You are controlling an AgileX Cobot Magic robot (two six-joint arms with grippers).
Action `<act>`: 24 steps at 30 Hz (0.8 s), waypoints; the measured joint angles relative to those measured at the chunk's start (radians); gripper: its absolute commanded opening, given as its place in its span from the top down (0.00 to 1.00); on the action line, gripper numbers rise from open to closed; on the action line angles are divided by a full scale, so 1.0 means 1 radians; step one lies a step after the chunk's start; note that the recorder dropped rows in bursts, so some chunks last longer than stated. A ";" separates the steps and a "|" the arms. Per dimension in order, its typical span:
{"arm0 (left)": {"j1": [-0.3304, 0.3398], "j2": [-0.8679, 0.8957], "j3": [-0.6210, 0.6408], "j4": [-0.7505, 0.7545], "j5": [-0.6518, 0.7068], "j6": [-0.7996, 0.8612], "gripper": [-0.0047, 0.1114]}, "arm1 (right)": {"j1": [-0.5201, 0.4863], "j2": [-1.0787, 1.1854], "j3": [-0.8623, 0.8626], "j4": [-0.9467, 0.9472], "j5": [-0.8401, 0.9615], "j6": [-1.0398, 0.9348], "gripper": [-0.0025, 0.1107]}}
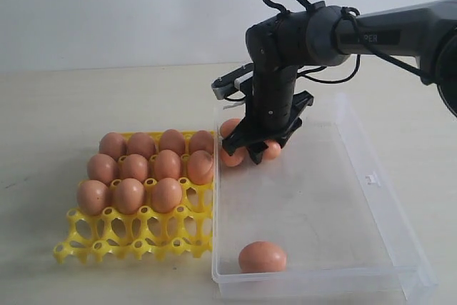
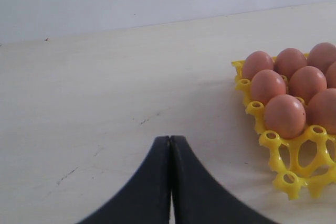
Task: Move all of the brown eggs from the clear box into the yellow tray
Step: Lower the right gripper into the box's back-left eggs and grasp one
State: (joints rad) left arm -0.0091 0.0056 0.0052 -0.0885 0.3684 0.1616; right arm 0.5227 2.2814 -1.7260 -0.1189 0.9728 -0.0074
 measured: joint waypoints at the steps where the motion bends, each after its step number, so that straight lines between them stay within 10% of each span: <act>1: 0.000 0.000 0.000 0.000 0.000 0.000 0.96 | 0.000 0.000 0.000 -0.003 -0.006 0.000 0.51; 9: 0.000 0.000 0.000 0.000 0.000 0.000 0.96 | 0.000 0.002 0.000 -0.007 -0.057 -0.045 0.38; 21: 0.000 0.000 0.000 0.000 0.000 0.000 0.96 | 0.000 0.004 0.000 0.022 -0.133 -0.095 0.43; 24: 0.000 0.000 0.000 0.000 0.000 0.000 0.96 | 0.000 0.004 0.000 0.024 -0.135 -0.095 0.57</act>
State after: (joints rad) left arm -0.0091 0.0056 0.0052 -0.0885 0.3684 0.1616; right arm 0.5227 2.2851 -1.7260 -0.0953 0.8380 -0.1019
